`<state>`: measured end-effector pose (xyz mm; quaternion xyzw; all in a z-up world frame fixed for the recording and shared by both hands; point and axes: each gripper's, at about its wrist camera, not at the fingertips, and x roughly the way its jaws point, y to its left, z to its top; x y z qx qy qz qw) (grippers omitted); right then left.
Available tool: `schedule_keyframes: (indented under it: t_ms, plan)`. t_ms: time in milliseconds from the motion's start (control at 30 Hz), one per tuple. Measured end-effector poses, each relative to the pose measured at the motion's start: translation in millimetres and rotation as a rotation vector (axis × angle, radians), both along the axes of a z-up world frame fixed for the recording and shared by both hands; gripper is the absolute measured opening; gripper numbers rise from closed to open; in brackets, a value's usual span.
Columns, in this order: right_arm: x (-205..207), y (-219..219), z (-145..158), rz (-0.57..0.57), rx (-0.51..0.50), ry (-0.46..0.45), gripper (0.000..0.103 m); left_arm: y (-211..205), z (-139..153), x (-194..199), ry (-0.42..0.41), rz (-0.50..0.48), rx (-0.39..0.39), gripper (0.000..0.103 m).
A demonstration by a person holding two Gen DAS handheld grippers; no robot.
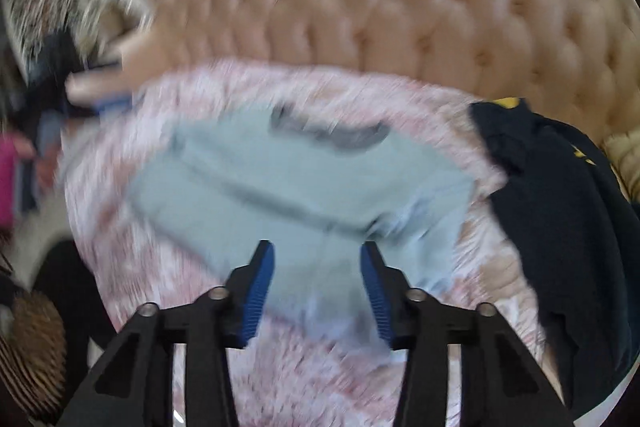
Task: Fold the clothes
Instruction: 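Open both grippers and release the folded hem onto the shirt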
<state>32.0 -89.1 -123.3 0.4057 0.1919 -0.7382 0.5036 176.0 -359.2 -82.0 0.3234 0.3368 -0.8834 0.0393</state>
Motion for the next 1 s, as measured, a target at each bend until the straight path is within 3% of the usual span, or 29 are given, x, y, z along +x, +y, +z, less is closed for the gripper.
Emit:
schedule_keyframes:
  t_ms: [133,233,400,533,600,700,833,1000]
  plan:
    - [1.4,5.1,-29.3,-0.024,-0.018,-0.086,0.036,34.8,-31.1,-6.5,-0.057,-0.095,-0.011,0.103]
    - [-12.9,13.9,-37.7,-0.091,-0.051,-0.121,0.035,39.3,-56.9,-9.2,-0.102,-0.087,0.014,0.103]
    - [-41.8,29.0,-32.5,-0.189,-0.111,-0.154,0.034,26.8,-83.3,-9.6,-0.145,-0.046,0.064,0.103]
    - [-56.5,39.9,-22.5,-0.253,-0.168,-0.192,0.034,19.3,-86.4,-10.4,-0.154,-0.056,0.094,0.103]
    - [-46.3,33.5,-13.0,-0.21,-0.134,-0.126,0.034,20.5,-83.0,-9.1,-0.153,-0.066,0.081,0.103]
    - [-19.6,14.1,0.2,-0.11,-0.021,0.146,0.034,17.8,-82.7,-10.6,-0.15,-0.071,0.091,0.103]
    - [-13.5,-9.3,-15.3,-0.044,0.191,0.518,0.034,17.5,-86.5,-8.2,-0.149,-0.07,0.102,0.103]
    - [-19.7,-18.9,-32.0,0.03,0.212,0.63,0.034,21.8,-85.6,-7.4,-0.153,-0.078,0.068,0.103]
